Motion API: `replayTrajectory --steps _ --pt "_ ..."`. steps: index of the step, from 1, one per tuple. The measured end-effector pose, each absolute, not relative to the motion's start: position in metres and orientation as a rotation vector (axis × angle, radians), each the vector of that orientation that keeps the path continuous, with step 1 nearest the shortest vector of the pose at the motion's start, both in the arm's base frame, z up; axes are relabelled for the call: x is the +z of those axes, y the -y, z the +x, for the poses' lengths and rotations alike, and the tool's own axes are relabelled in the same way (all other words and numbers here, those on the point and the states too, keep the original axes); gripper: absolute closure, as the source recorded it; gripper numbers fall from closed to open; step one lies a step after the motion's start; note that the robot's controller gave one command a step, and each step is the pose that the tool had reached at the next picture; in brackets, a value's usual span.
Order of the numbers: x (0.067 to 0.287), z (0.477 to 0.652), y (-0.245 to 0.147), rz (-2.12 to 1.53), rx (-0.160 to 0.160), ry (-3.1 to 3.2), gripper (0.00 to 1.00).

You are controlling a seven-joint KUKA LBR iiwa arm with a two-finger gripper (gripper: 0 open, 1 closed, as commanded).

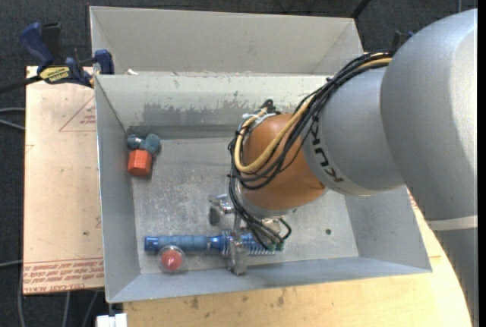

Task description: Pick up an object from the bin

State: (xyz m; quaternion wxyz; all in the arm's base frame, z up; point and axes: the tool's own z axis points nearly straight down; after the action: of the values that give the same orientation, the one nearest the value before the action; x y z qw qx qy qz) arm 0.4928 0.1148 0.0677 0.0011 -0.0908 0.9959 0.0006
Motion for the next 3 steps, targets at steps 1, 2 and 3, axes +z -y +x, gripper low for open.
replayTrajectory --steps 1,2,3 --pt "0.101 0.483 -0.156 -0.292 0.006 -3.124 0.0" --pt "0.099 0.479 -0.139 0.024 0.001 -3.143 0.0" --pt "0.071 0.484 -0.145 -0.085 0.004 -3.128 0.0"
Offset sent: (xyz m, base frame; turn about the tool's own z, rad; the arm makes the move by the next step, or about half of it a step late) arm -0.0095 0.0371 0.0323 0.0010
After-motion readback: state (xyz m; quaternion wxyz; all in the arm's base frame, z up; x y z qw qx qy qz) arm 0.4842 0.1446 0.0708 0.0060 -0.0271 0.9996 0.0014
